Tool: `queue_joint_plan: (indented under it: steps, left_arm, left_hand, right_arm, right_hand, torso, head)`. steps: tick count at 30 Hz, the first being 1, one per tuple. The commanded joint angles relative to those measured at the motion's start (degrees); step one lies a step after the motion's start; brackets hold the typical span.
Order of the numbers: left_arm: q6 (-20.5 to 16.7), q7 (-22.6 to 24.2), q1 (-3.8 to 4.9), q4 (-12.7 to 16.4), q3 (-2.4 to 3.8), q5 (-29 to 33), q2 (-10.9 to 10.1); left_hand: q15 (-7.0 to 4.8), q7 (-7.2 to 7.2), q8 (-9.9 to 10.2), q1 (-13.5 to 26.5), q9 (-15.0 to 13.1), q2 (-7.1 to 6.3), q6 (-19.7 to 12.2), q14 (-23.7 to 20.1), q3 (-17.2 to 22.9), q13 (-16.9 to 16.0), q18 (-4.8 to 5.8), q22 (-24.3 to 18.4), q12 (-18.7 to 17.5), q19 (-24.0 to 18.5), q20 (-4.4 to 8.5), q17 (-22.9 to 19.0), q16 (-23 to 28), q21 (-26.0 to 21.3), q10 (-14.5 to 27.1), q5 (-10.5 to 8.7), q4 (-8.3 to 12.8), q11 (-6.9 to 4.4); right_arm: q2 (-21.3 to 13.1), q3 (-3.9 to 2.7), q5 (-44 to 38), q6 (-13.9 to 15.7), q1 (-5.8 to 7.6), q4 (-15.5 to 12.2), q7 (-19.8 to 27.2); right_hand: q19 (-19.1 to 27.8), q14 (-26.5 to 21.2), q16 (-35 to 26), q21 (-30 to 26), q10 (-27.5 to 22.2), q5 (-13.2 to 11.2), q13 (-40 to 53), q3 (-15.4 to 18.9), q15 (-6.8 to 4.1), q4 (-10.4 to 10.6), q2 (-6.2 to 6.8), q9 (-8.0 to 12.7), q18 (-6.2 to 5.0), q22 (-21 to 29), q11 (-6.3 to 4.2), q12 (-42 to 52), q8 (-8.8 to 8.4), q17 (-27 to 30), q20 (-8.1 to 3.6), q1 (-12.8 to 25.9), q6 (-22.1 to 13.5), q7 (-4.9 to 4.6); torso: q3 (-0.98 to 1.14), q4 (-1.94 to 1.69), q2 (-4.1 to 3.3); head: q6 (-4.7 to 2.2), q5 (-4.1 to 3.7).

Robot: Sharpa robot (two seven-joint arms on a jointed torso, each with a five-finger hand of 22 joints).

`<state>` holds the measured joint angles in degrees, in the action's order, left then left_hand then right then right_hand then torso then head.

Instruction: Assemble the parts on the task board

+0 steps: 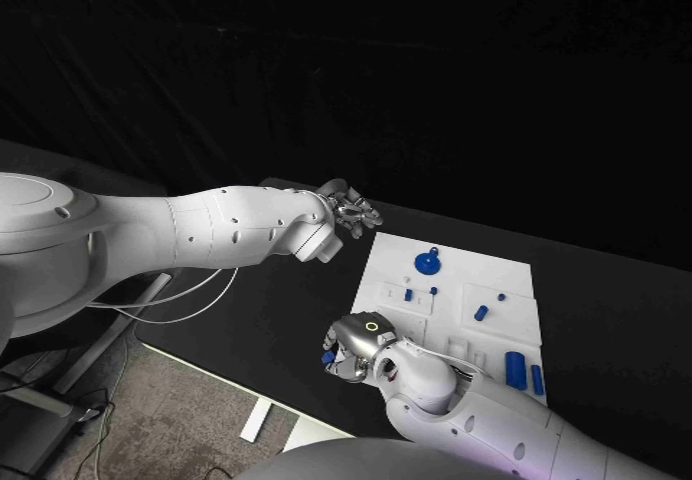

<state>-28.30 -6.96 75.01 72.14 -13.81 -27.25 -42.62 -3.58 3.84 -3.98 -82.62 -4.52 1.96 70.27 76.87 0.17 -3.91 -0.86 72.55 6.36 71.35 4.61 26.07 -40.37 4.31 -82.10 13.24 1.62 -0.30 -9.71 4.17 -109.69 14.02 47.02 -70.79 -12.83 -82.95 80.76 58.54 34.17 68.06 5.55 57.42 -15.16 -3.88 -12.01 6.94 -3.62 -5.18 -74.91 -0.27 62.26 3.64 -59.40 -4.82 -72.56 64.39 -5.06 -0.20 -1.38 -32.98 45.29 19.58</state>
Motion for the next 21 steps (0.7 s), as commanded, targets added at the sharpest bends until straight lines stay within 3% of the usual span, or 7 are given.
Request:
queue_joint_plan:
  steps: [1, 15, 21]
  left_arm:
    - [0.7, 0.2, 0.13, 0.2, 0.03, 0.3, 0.1]
    - [1.1, -0.1, 0.15, 0.1, 0.03, 0.3, 0.2]
    - [1.3, -0.3, 0.26, 0.2, 0.03, 0.3, 0.1]
  left_hand:
    - [0.29, -0.08, 0.3, 0.0, -0.1, -0.58, -0.4, 0.1, 0.0, 0.0, -0.10, 0.0, 0.3, 0.0, -0.13, 0.1, 0.3, -0.2, 0.4, 0.08, -0.3, 0.15]
    - [0.31, -0.09, 0.3, 0.0, -0.1, -0.56, -0.4, 0.0, 0.0, 0.0, -0.10, 0.0, 0.3, -0.1, -0.14, 0.1, 0.3, -0.2, 0.4, 0.08, -0.5, 0.16]
    - [0.32, -0.08, 0.3, 0.0, -0.1, -0.56, -0.4, 0.0, 0.1, 0.0, -0.09, 0.0, 0.3, -0.1, -0.15, 0.1, 0.4, -0.2, 0.4, 0.06, -0.6, 0.17]
  right_arm:
    - [0.0, 0.09, -2.0, -1.2, -0.10, -0.1, -1.5]
    - [0.5, 0.17, -2.8, -1.3, -0.43, 0.4, -4.1]
    - [0.7, 0.24, -2.6, -2.6, -0.70, 0.9, -4.4]
  right_hand:
    - [-0.2, 0.3, 0.3, 0.5, 0.3, -0.5, 0.1, -1.4, -0.22, -0.4, -0.01, 0.0, 0.09, -3.6, -0.26, 0.3, -0.11, -0.1, -0.37, -0.5, 0.7, 0.14]
    - [-0.3, 0.6, 0.4, 0.9, 0.7, 0.8, 0.2, -6.9, -0.48, -1.2, -0.25, 0.0, 0.39, -3.6, -0.75, 0.4, -0.12, -0.3, -0.64, 1.1, 3.6, 0.82]
    - [-0.3, 0.6, 0.3, 0.8, 0.5, 3.2, 0.2, -9.8, -0.55, -0.5, -1.20, 0.0, 0.49, -3.6, -0.87, 0.2, -0.09, -0.3, -0.74, 2.5, 3.9, 0.85]
  torso:
    - [0.03, 0.01, -0.02]
    - [-0.06, -0.02, 0.00]
    - [-0.05, -0.13, -0.09]
  head:
    - [-0.01, -0.05]
    - [0.29, -0.32]
    - [0.43, -0.21]
